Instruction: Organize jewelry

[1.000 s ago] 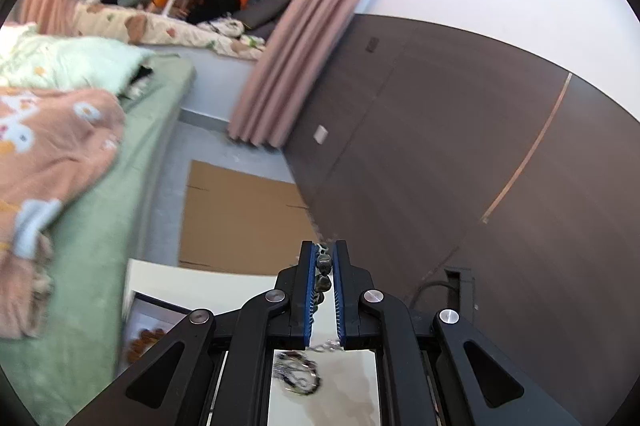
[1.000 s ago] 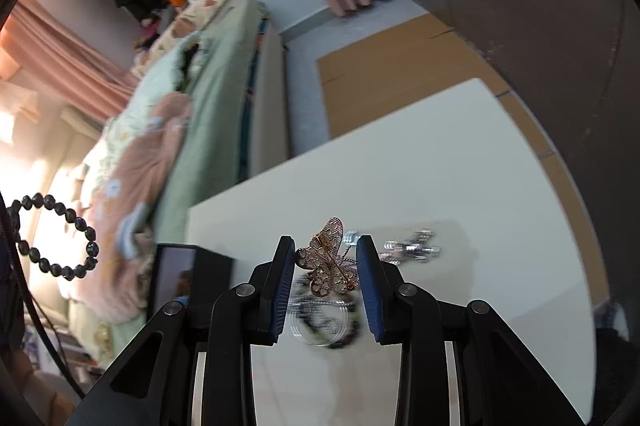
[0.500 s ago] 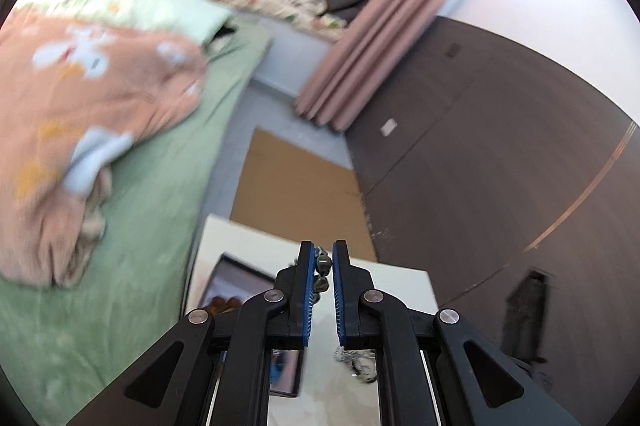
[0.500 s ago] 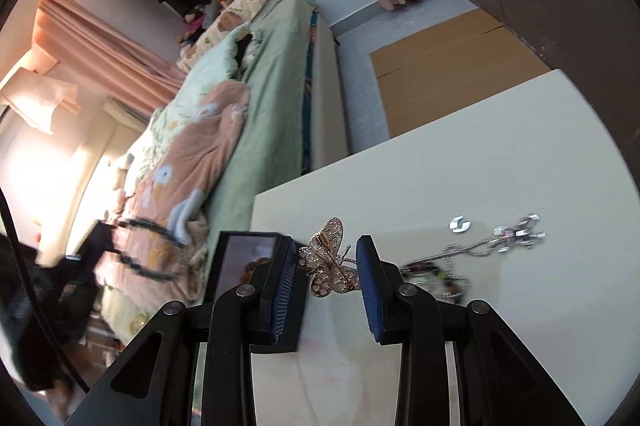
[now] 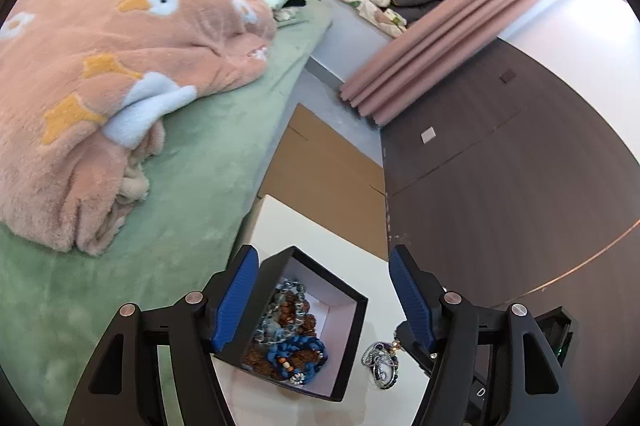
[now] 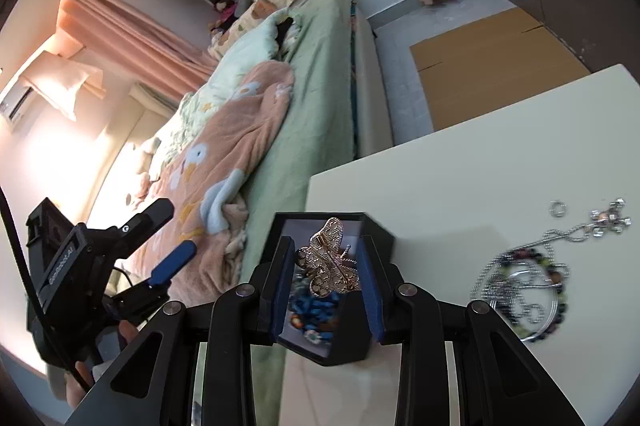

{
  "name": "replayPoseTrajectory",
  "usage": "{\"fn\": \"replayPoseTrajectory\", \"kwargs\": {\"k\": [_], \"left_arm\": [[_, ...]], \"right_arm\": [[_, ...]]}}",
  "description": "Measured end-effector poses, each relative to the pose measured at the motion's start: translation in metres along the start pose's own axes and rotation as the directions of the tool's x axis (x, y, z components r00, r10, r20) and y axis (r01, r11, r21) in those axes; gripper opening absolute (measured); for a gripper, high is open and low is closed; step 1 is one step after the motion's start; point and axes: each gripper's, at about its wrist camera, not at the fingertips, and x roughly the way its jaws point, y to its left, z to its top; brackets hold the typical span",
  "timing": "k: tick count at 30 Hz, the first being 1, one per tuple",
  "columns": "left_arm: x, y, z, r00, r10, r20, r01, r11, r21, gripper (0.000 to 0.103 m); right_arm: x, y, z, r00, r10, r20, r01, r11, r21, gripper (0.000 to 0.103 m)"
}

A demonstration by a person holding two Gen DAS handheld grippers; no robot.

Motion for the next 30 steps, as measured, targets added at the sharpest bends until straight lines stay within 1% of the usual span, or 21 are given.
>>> {"fn": "replayPoseTrajectory", "kwargs": {"k": [3, 5, 6, 7, 9, 11, 13, 19, 24, 27, 30], "left_arm": [[-0.002, 0.004, 0.001, 1.000, -0.001, 0.002, 0.001, 1.000, -0.015, 0.069], [0.000, 0.004, 0.003, 1.000, 0.002, 0.004, -0.002, 1.000, -0.009, 0.069], [-0.001, 0.003, 0.003, 1.000, 0.004, 0.006, -0.004, 1.000, 0.000, 0.069], [-0.001, 0.003, 0.003, 1.000, 0.003, 0.006, -0.003, 1.000, 0.006, 0.069], [-0.001, 0.001, 0.002, 1.000, -0.006, 0.006, 0.006, 1.000, 0.016, 0.069], [0.000, -0.003, 0.000, 1.000, -0.023, 0.003, 0.023, 1.000, 0.017, 0.069], [0.002, -0.008, -0.003, 0.999, -0.036, -0.006, 0.036, 0.999, 0.025, 0.069], [0.015, -0.036, -0.019, 0.998, -0.049, -0.044, 0.054, 0.993, 0.107, 0.069], [0.025, -0.069, -0.041, 0.995, -0.067, -0.072, 0.081, 0.972, 0.220, 0.069], [0.033, -0.085, -0.053, 0.994, -0.062, -0.085, 0.083, 0.960, 0.269, 0.069], [0.042, -0.094, -0.062, 0.992, -0.060, -0.109, 0.090, 0.950, 0.299, 0.069]], "right_arm": [[0.009, 0.008, -0.002, 0.999, 0.034, 0.003, -0.034, 0.999, 0.005, 0.033], [0.013, 0.012, -0.002, 1.000, 0.028, 0.007, -0.028, 1.000, 0.003, 0.034], [0.016, 0.013, -0.001, 1.000, 0.004, -0.002, -0.004, 1.000, 0.001, 0.040], [0.018, 0.013, -0.002, 1.000, -0.005, -0.013, 0.005, 1.000, 0.003, 0.052], [0.015, 0.007, -0.002, 1.000, -0.017, -0.014, 0.017, 1.000, 0.015, 0.060], [0.006, -0.002, -0.002, 0.998, -0.056, 0.002, 0.056, 0.998, 0.030, 0.060], [-0.002, -0.010, 0.000, 0.997, -0.076, 0.010, 0.075, 0.996, 0.050, 0.060], [-0.046, -0.044, 0.009, 0.986, -0.148, 0.071, 0.140, 0.984, 0.113, 0.060], [-0.075, -0.067, 0.014, 0.978, -0.188, 0.092, 0.173, 0.974, 0.148, 0.061], [-0.086, -0.077, 0.015, 0.973, -0.214, 0.089, 0.199, 0.968, 0.152, 0.061], [-0.096, -0.086, 0.015, 0.970, -0.229, 0.085, 0.215, 0.965, 0.150, 0.061]]}}
